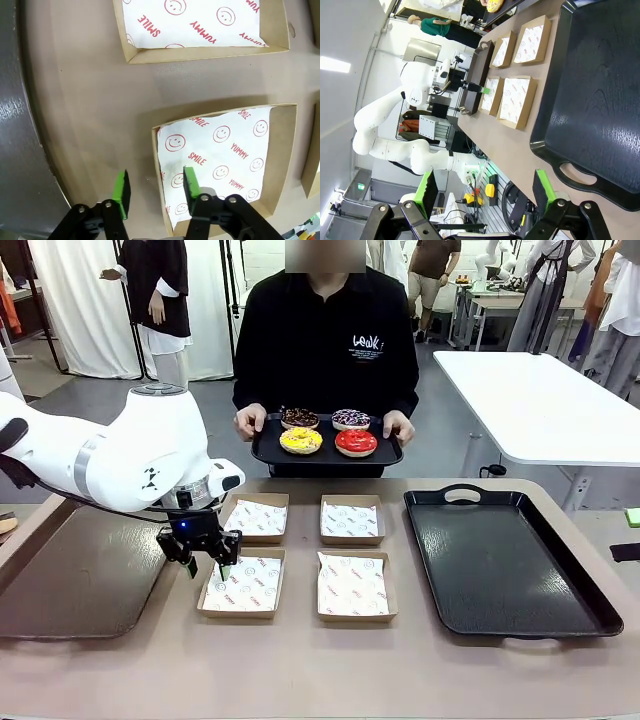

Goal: Individually package the donuts and arrange them on the tray.
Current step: Pick up one Paper togo box.

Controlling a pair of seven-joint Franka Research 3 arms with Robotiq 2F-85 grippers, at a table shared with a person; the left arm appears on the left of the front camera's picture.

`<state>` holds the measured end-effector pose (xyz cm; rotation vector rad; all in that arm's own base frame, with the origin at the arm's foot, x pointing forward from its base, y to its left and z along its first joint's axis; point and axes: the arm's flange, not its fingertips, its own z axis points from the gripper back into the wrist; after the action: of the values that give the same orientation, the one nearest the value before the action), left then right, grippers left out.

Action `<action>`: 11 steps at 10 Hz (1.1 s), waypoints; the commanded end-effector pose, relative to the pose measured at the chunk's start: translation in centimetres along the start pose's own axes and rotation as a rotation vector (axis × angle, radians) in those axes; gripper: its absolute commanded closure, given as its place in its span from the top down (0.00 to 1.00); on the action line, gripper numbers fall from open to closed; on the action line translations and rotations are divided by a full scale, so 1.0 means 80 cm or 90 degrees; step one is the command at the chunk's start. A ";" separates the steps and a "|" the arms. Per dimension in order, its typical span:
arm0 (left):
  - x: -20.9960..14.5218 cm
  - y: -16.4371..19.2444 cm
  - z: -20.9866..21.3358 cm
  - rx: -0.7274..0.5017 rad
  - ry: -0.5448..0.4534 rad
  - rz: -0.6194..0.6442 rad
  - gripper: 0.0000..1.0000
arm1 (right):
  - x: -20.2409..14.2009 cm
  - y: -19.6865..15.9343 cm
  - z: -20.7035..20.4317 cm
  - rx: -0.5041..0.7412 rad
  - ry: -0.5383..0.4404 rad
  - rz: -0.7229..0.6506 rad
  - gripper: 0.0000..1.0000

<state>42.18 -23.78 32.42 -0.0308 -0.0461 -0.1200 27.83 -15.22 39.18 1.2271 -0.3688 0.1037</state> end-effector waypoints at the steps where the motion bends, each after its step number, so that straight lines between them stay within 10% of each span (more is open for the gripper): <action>1: -0.001 -0.009 -0.003 0.014 -0.017 0.019 0.00 | 0.001 -0.002 -0.001 0.014 -0.009 0.010 1.00; 11: 0.010 -0.029 0.074 0.006 0.005 0.066 0.00 | 0.001 -0.002 -0.001 0.014 -0.009 0.010 1.00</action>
<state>42.73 -24.76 36.06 -0.0397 -0.0572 -0.0363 27.83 -15.22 39.18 1.2270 -0.3688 0.1036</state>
